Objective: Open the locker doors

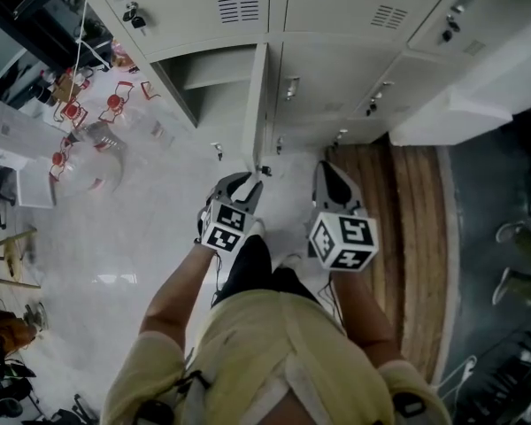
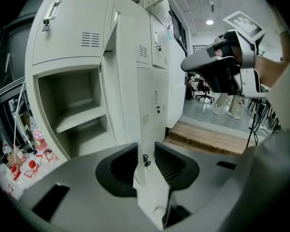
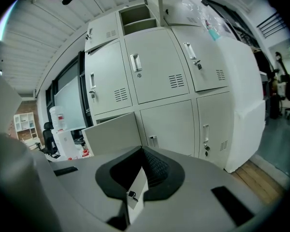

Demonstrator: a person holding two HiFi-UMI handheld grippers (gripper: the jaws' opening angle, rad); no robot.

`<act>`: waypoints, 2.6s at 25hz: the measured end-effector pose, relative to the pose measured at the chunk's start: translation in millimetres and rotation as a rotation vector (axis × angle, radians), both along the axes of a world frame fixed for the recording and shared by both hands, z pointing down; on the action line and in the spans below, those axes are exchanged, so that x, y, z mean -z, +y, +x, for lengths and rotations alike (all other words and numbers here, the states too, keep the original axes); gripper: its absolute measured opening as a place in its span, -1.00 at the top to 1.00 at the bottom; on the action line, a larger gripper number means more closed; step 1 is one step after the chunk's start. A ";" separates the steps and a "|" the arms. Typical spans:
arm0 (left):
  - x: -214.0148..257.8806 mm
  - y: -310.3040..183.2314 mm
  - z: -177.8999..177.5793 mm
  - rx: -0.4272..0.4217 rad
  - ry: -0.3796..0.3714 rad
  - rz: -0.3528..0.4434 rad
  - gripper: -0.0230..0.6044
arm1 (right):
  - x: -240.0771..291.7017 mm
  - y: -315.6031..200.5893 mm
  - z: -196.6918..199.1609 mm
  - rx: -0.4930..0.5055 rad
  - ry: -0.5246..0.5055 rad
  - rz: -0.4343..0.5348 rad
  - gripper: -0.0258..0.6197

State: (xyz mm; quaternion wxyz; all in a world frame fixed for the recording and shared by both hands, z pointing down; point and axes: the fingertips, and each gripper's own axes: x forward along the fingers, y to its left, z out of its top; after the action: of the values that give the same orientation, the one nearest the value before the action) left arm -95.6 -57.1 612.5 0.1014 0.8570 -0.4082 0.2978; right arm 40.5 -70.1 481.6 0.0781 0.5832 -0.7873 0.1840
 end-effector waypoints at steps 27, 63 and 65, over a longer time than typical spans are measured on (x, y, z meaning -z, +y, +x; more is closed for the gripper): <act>96.7 23.5 30.6 -0.021 0.251 0.054 0.59 | 12.1 18.7 43.4 -0.058 -0.031 0.006 0.90; 176.3 19.4 25.4 0.075 0.405 0.133 0.83 | 47.5 16.9 39.2 -0.006 -0.119 0.051 0.91; 174.6 20.2 27.4 0.076 0.400 0.119 0.83 | 47.4 17.2 38.9 -0.004 -0.118 0.051 0.91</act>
State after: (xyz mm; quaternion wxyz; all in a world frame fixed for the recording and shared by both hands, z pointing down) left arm -68.2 -36.9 437.9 0.1407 0.8874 -0.4290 0.0929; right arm 79.4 -52.9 434.2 0.0162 0.5746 -0.7939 0.1983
